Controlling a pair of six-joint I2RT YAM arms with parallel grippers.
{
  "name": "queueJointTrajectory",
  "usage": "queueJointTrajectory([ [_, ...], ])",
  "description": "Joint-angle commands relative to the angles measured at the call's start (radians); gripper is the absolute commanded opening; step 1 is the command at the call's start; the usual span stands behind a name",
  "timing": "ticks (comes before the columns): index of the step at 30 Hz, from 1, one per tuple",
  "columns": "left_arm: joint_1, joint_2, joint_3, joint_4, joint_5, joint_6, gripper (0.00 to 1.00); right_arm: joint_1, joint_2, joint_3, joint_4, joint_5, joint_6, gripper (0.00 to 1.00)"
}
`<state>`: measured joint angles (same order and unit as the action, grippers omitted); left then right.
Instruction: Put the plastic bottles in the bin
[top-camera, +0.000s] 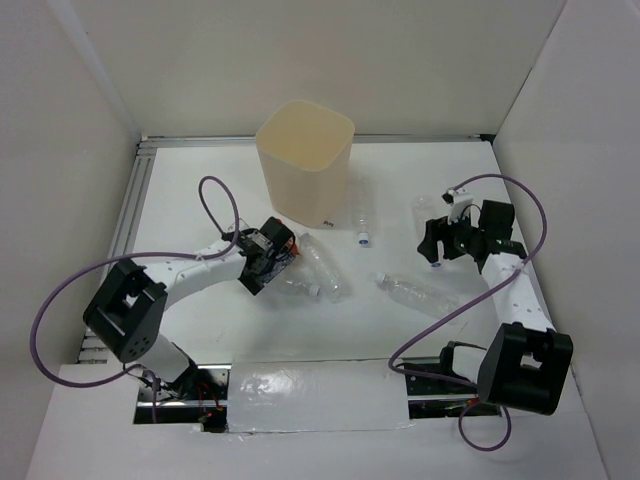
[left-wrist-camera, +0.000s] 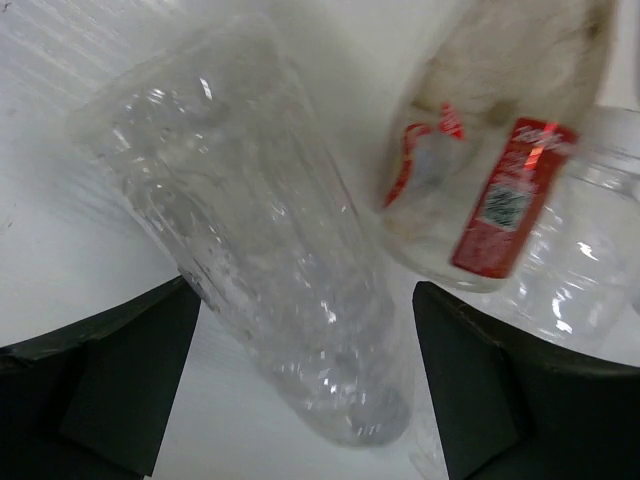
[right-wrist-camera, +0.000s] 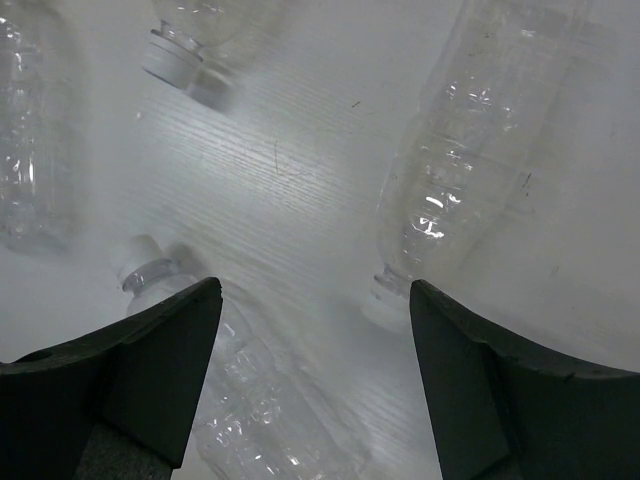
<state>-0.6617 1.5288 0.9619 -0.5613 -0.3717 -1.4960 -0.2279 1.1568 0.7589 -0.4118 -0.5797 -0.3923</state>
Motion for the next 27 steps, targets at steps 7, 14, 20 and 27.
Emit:
queueJointTrajectory([
  [7, 0.033, 0.105, -0.037, 0.093, 0.036, -0.001, 0.78, 0.071, 0.035, 0.007, -0.119, -0.080, -0.238, 0.87],
  [14, -0.001, 0.005, -0.060, 0.049, 0.036, 0.108, 0.35, 0.137, -0.003, -0.003, -0.186, -0.080, -0.454, 0.88],
  [20, -0.173, -0.284, 0.040, -0.103, -0.071, 0.278, 0.13, 0.183, -0.057, -0.041, -0.266, -0.062, -0.638, 0.87],
  [27, -0.199, -0.345, 0.319, 0.119, -0.242, 0.662, 0.08, 0.219, -0.048, -0.063, -0.305, -0.040, -0.689, 0.87],
])
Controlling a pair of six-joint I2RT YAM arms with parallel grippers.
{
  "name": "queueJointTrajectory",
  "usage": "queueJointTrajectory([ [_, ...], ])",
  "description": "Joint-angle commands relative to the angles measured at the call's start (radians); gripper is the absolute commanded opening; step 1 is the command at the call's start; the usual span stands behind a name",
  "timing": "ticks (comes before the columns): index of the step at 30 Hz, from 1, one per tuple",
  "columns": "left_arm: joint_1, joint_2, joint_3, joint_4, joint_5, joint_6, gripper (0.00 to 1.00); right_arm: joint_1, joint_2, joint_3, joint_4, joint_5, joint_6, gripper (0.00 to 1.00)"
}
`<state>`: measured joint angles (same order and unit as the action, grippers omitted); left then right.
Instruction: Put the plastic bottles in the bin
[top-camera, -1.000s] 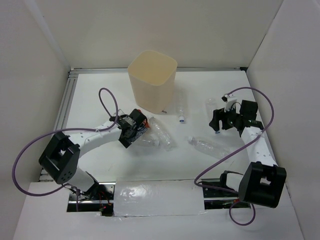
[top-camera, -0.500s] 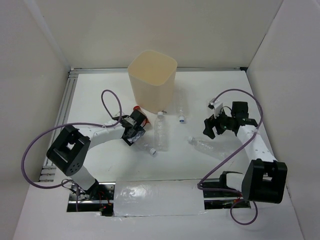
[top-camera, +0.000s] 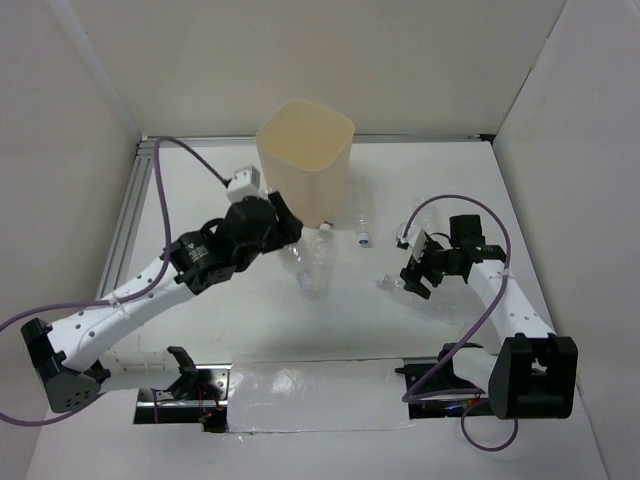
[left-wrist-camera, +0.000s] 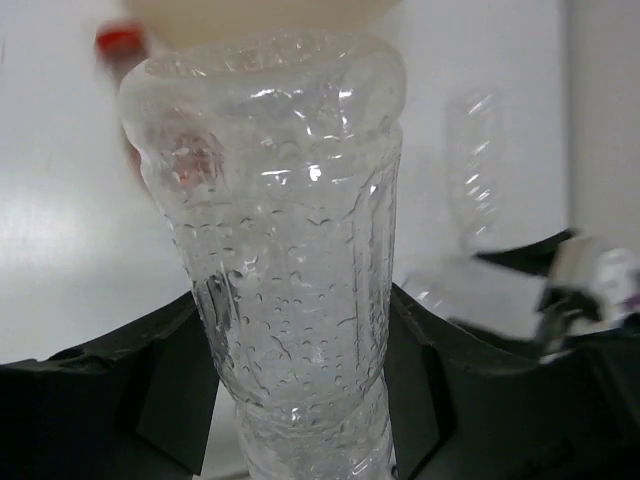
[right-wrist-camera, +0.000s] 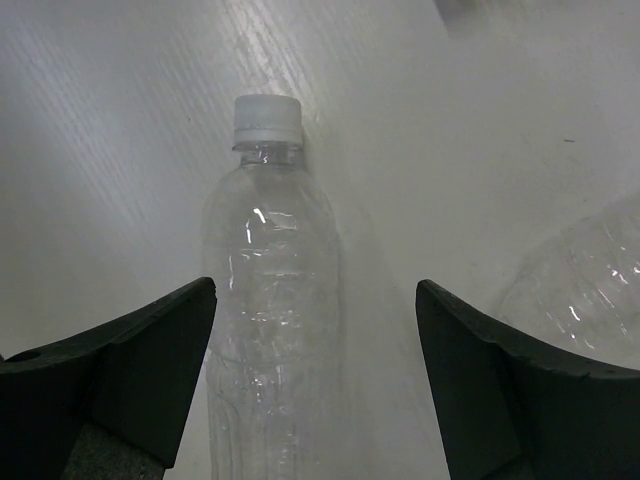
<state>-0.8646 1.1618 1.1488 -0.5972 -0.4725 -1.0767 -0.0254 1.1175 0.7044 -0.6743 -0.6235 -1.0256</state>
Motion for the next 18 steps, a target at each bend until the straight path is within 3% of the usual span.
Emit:
queueJointTrajectory([
  [1, 0.004, 0.050, 0.175, 0.206, -0.168, 0.300, 0.08, 0.016, -0.008, -0.019, -0.042, 0.004, -0.056, 0.87],
  [5, 0.093, 0.231, 0.465, 0.420, -0.221, 0.545, 0.08, 0.025, -0.008, -0.037, -0.022, 0.013, -0.056, 0.87],
  [10, 0.190, 0.442, 0.705, 0.578, -0.247, 0.632, 0.12, 0.035, -0.056, -0.080, -0.022, 0.013, -0.056, 0.88],
  [12, 0.199, 0.545, 0.759, 0.652, -0.354, 0.714, 0.26, 0.044, -0.067, -0.092, -0.013, 0.024, -0.056, 0.90],
  [18, 0.219, 0.785, 0.838, 0.905, -0.486, 0.992, 0.65, 0.064, -0.056, -0.124, 0.059, 0.080, -0.019, 0.90],
])
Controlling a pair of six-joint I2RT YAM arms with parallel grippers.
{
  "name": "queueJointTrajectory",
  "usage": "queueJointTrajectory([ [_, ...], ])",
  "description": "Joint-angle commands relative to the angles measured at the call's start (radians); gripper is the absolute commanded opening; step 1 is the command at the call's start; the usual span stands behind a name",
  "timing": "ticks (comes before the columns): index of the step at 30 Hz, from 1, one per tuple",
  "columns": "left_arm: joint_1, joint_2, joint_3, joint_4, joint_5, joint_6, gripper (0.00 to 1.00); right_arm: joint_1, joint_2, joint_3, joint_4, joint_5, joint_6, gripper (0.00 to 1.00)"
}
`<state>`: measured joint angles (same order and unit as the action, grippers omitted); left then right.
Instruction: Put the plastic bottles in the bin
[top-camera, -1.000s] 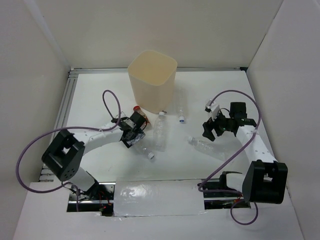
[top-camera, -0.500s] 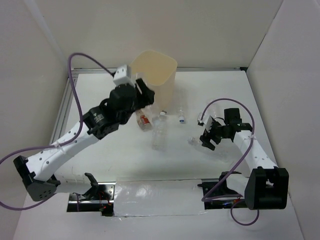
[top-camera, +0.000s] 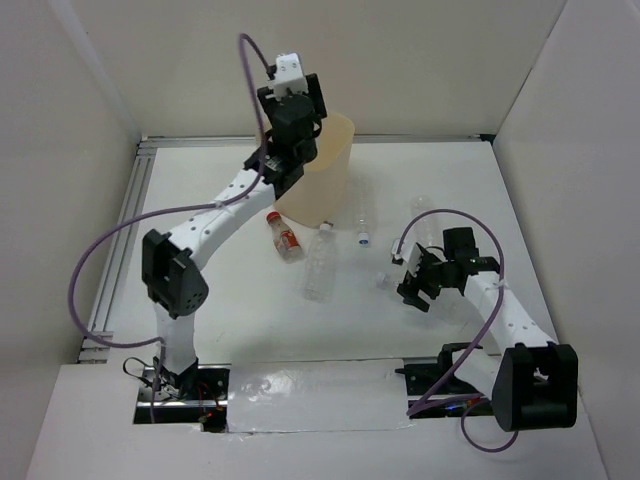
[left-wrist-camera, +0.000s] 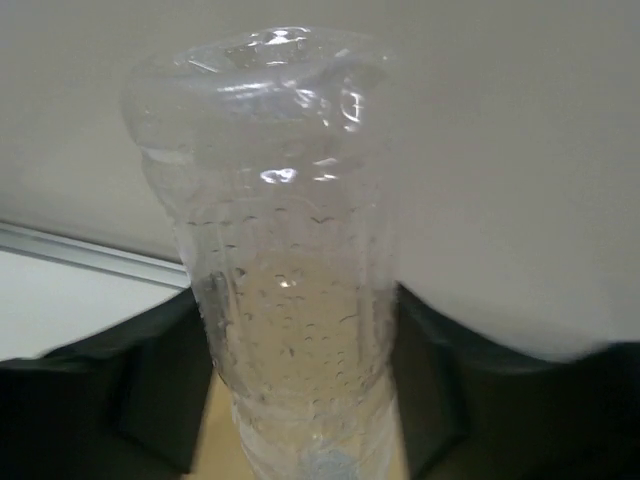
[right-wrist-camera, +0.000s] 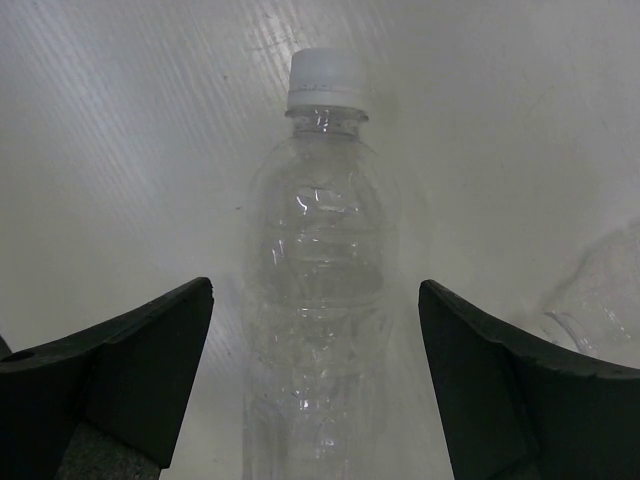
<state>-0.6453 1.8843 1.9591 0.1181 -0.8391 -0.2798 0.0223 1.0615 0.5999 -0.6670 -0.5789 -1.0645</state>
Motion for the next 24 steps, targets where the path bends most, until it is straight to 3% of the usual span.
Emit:
queueJointTrajectory([
  [1, 0.012, 0.081, 0.008, 0.228, -0.120, 0.206, 0.81, 0.016, 0.000, -0.020, 0.096, 0.056, 0.037, 0.91],
  [4, 0.021, 0.110, 0.032, 0.229, -0.133, 0.215, 0.99, 0.025, 0.031, -0.029, 0.139, 0.125, 0.075, 0.91],
  [9, 0.021, 0.069, 0.050, 0.178, -0.101, 0.197, 1.00, 0.034, 0.069, -0.057, 0.176, 0.165, 0.084, 0.90],
  [12, -0.028, 0.004, -0.018, 0.212, -0.068, 0.267, 1.00, 0.044, 0.107, -0.066, 0.199, 0.165, 0.093, 0.88],
  [15, -0.102, -0.117, -0.120, 0.148, -0.058, 0.320, 1.00, 0.062, 0.143, -0.075, 0.208, 0.174, 0.093, 0.80],
  [16, -0.122, -0.155, -0.156, 0.099, -0.058, 0.320, 1.00, 0.062, 0.143, -0.075, 0.208, 0.174, 0.081, 0.76],
  [17, -0.161, -0.247, -0.246, 0.047, -0.058, 0.264, 1.00, 0.071, 0.156, -0.075, 0.208, 0.162, 0.081, 0.59],
  [19, -0.186, -0.350, -0.365, -0.102, -0.029, 0.155, 1.00, 0.071, 0.166, -0.075, 0.176, 0.128, 0.072, 0.37],
  [20, -0.195, -0.402, -0.505, -0.138, 0.013, 0.066, 1.00, 0.071, 0.154, -0.056, 0.147, 0.105, 0.033, 0.29],
  [21, -0.206, -0.506, -0.578, -0.170, 0.014, 0.003, 1.00, 0.071, 0.140, -0.016, 0.086, 0.082, 0.032, 0.14],
  [24, -0.197, -0.653, -0.831, -0.291, 0.040, -0.226, 1.00, 0.061, 0.059, 0.123, -0.015, -0.028, 0.021, 0.03],
])
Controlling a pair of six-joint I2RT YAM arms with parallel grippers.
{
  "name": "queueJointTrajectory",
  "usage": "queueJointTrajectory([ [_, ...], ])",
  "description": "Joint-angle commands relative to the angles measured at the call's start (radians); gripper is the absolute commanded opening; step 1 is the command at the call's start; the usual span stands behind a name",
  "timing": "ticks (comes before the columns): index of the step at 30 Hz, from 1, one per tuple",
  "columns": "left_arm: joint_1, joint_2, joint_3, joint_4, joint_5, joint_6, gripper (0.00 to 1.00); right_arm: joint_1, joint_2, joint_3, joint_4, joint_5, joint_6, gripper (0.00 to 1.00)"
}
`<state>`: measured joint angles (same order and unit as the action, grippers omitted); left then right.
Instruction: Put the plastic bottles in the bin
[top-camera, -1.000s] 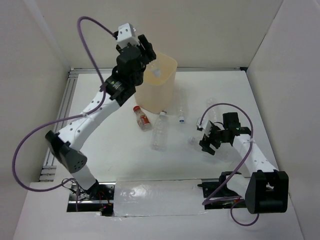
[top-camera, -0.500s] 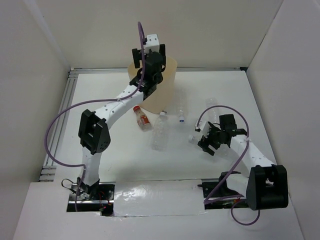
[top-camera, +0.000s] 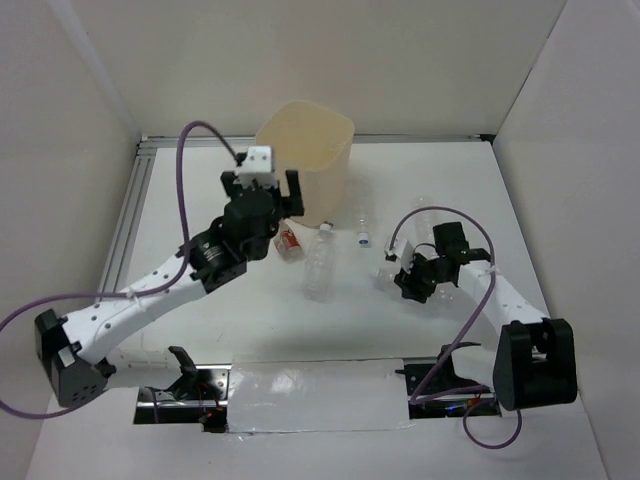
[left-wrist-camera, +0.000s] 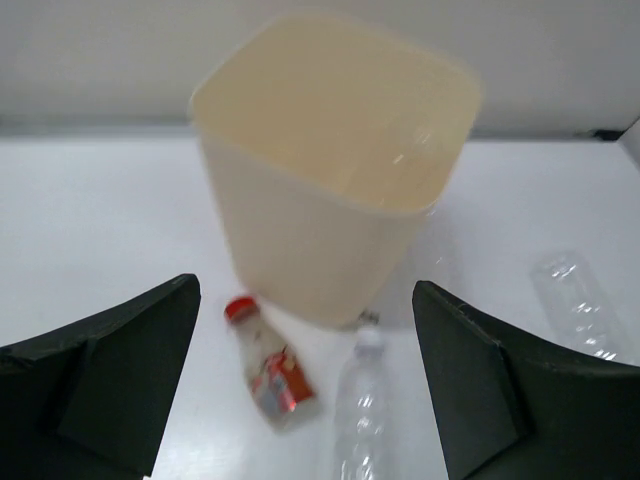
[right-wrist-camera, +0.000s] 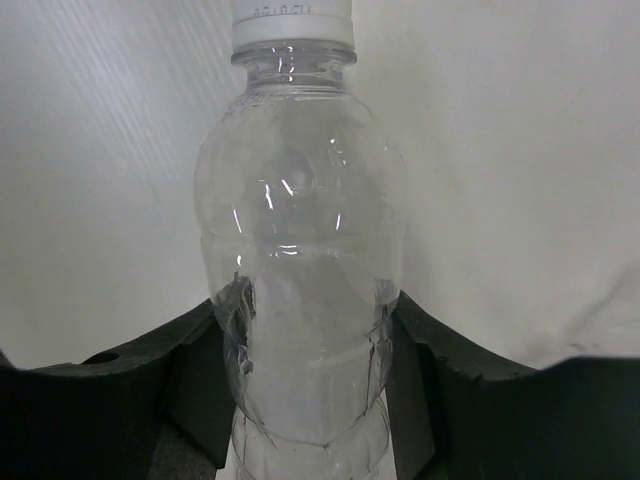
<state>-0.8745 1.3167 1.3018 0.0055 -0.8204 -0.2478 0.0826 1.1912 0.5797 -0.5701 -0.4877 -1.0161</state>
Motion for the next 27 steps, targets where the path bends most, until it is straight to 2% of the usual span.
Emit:
queueJointTrajectory([
  [1, 0.045, -0.105, -0.218, -0.203, 0.030, -0.339, 1.00, 0.000, -0.088, 0.187, -0.113, -0.179, 0.015, 0.03],
  [4, 0.054, -0.128, -0.337, -0.262, 0.030, -0.418, 1.00, 0.000, -0.091, 0.391, -0.093, -0.267, 0.089, 0.03],
  [5, 0.054, -0.128, -0.355, -0.262, 0.030, -0.456, 1.00, 0.000, -0.079, 0.445, -0.068, -0.310, 0.169, 0.03],
  [6, 0.066, -0.128, -0.383, -0.271, 0.030, -0.472, 1.00, 0.009, -0.049, 0.542, 0.000, -0.325, 0.209, 0.03],
  [9, 0.100, -0.110, -0.411, -0.280, 0.061, -0.527, 1.00, 0.042, 0.020, 0.666, 0.149, -0.358, 0.379, 0.04],
  [10, 0.109, -0.109, -0.426, -0.280, 0.061, -0.527, 1.00, 0.058, 0.040, 0.739, 0.261, -0.370, 0.417, 0.04],
  [16, 0.157, -0.099, -0.498, -0.191, 0.133, -0.528, 1.00, 0.207, 0.290, 1.055, 0.591, -0.284, 0.712, 0.07],
  [21, 0.178, -0.033, -0.510, -0.127, 0.152, -0.531, 1.00, 0.301, 0.540, 1.267, 0.711, -0.241, 0.920, 0.10],
  [25, 0.199, 0.022, -0.501, -0.082, 0.177, -0.545, 1.00, 0.333, 0.657, 1.385, 0.748, -0.253, 1.002, 0.12],
  [27, 0.200, 0.045, -0.501, -0.042, 0.178, -0.557, 1.00, 0.344, 0.731, 1.437, 0.748, -0.253, 1.011, 0.19],
])
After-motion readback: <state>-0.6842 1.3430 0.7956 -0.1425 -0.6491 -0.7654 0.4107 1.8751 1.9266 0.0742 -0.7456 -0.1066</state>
